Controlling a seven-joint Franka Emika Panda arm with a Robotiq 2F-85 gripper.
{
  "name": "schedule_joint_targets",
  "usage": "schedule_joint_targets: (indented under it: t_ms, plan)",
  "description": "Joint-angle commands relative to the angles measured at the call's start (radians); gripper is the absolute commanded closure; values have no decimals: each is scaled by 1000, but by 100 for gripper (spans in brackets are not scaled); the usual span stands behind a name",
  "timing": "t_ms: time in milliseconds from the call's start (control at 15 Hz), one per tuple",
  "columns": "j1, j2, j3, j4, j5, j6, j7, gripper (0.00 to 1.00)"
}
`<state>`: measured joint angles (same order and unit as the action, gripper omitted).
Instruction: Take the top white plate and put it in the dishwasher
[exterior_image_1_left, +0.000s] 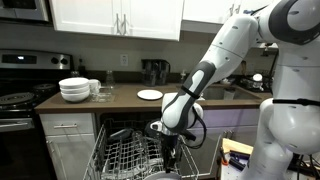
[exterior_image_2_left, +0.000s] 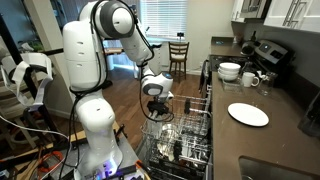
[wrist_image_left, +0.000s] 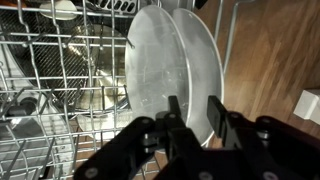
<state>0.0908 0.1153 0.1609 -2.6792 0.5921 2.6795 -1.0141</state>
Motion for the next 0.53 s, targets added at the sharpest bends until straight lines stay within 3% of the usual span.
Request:
schedule_joint_targets:
  t_ms: [0, 333, 467]
  plan:
    - [0, -59, 15, -41, -37, 29, 37, 57]
    - [26, -139, 15, -88, -134, 51, 118, 37]
    - [40, -177, 14, -108, -196, 53, 184, 9]
